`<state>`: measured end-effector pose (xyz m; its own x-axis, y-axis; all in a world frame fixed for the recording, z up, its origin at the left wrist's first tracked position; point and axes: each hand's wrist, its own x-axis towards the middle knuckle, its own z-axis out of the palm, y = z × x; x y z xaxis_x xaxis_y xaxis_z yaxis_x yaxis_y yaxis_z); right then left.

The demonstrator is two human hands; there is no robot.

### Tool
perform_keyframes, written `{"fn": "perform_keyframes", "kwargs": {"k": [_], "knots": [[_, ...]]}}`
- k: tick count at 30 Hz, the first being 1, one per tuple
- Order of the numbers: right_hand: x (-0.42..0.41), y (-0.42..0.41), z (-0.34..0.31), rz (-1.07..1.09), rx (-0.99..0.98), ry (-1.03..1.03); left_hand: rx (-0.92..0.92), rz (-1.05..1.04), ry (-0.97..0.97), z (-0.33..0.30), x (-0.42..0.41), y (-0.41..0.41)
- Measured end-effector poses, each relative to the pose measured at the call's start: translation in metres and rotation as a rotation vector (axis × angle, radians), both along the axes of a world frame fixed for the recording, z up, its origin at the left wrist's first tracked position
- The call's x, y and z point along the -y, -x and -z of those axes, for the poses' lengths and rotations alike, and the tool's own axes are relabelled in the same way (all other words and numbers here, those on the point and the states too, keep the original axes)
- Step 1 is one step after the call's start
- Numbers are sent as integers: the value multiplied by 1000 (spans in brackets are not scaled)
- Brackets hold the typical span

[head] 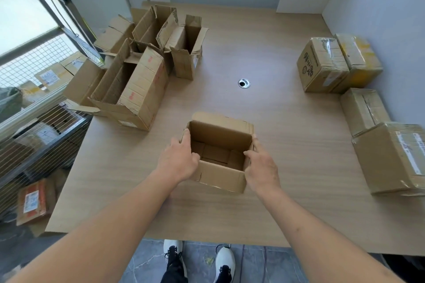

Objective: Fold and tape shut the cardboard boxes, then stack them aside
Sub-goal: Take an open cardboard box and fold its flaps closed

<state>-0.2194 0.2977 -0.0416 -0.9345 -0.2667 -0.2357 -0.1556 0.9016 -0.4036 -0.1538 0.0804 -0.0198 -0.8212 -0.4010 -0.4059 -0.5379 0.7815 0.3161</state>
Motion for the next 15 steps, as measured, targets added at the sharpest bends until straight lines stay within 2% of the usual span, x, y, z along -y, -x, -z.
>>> {"fn": "perform_keyframes", "kwargs": {"k": [6, 9, 12, 15], "knots": [[14, -17, 4, 3, 69, 302, 69, -178, -99, 1, 11, -24], [15, -25, 1, 40, 71, 369, 67, -243, -171, 1, 20, -33], [22, -27, 1, 181, 77, 430, 11, -282, -242, 4, 24, -40], [26, -24, -1, 377, 247, 371, -36, -294, -289, 8, 27, -46]]}}
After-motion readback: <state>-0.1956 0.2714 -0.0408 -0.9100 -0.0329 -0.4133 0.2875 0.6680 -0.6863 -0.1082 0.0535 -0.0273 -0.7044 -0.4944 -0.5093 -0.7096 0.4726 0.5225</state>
